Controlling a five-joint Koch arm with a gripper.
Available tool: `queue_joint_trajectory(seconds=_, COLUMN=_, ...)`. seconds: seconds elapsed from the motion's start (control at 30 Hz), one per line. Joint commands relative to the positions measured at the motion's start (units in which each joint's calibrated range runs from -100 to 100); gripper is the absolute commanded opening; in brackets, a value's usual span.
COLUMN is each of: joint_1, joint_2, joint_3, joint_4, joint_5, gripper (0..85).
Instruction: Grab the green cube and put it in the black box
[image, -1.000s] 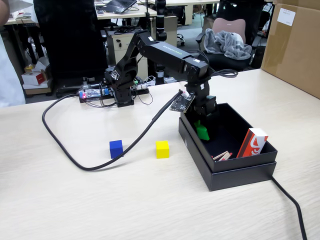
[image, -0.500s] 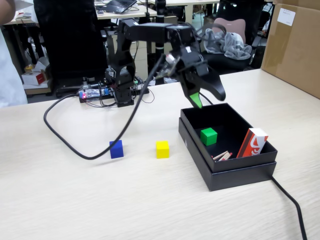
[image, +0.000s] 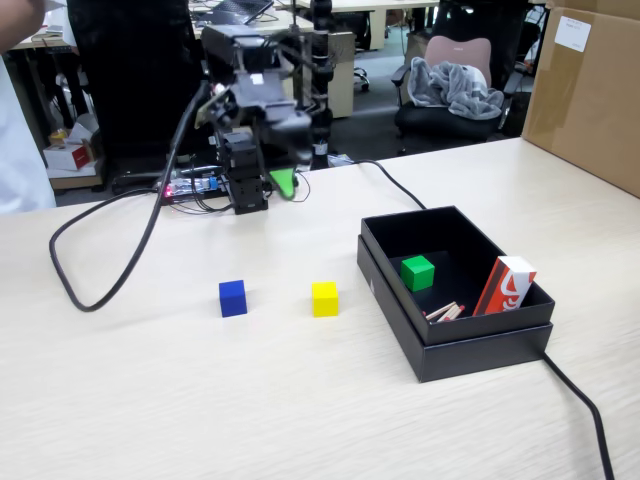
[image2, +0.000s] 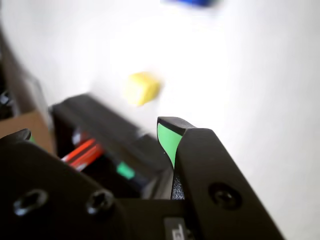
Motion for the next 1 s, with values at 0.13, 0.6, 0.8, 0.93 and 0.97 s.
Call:
queue_joint_trajectory(seconds=0.13, joint_1=-2.1, joint_2=-14.6, joint_3=-16.5, joint_4=9.9, joint_5=-0.1, gripper=49.6)
queue_joint_trajectory(seconds=0.6, joint_1=-3.2, joint_2=-15.2, joint_3=-47.2, joint_4=40.3, joint_5=0.0, gripper=48.9)
queue_joint_trajectory(seconds=0.8, joint_1=-3.2, joint_2=-14.8, joint_3=-56.2, joint_4=47.8, joint_5=-0.1, gripper=49.7)
queue_joint_trajectory(seconds=0.93, joint_1=-3.2, joint_2=-14.7, joint_3=-57.5, joint_4=45.5, joint_5=0.0, gripper=50.0)
queue_joint_trajectory(seconds=0.97, joint_1=-3.2, joint_2=-14.6, joint_3=-57.5, joint_4=43.6, joint_5=0.0, gripper=50.4)
